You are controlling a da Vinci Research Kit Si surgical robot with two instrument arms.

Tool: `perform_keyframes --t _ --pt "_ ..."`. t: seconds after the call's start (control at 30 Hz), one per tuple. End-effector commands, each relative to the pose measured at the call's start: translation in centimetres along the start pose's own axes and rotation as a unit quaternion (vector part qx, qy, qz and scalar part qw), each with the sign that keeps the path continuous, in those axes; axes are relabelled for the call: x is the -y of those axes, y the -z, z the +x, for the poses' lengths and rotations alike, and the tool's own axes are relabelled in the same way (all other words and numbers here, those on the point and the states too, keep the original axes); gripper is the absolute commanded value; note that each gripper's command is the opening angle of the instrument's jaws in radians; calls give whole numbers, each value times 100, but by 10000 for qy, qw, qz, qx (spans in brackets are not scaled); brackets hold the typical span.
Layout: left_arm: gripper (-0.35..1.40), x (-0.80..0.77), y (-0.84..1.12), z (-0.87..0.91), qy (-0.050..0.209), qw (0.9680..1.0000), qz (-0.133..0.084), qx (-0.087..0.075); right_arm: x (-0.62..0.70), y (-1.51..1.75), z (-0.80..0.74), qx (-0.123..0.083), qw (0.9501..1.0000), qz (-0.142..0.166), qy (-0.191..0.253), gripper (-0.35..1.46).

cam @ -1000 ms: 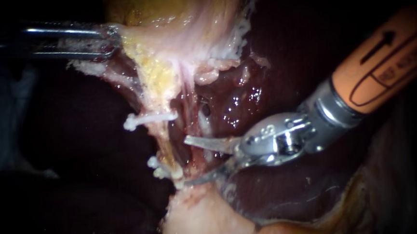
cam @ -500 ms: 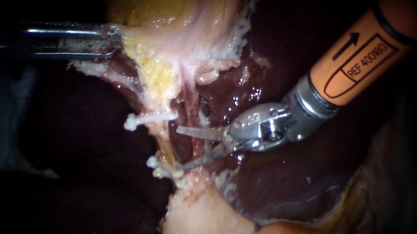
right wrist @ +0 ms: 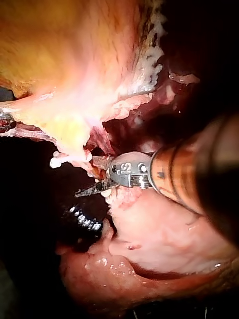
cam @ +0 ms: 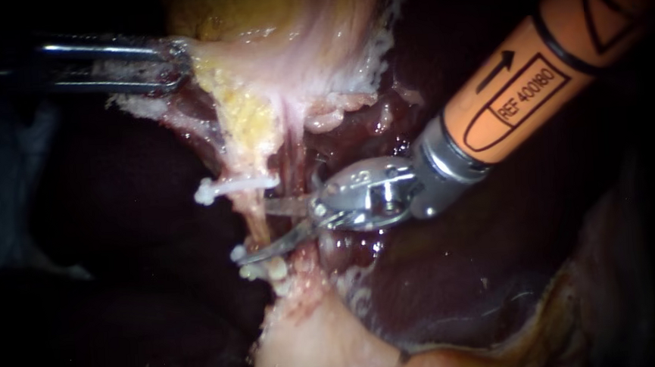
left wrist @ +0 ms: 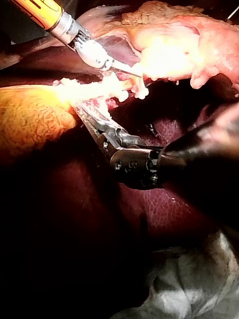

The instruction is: Go to the cutting position left tube

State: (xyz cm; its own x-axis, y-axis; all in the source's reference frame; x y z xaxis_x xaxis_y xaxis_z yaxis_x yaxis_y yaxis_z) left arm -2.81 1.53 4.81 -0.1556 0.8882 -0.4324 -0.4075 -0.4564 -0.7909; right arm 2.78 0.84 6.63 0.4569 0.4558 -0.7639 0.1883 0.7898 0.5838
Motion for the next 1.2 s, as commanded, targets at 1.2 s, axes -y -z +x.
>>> perform_keyframes --t 1.2 --pt "-35 1 -2 0 -1 10000 -1 -1 36 -25 81 -852 9951 75 -505 141"
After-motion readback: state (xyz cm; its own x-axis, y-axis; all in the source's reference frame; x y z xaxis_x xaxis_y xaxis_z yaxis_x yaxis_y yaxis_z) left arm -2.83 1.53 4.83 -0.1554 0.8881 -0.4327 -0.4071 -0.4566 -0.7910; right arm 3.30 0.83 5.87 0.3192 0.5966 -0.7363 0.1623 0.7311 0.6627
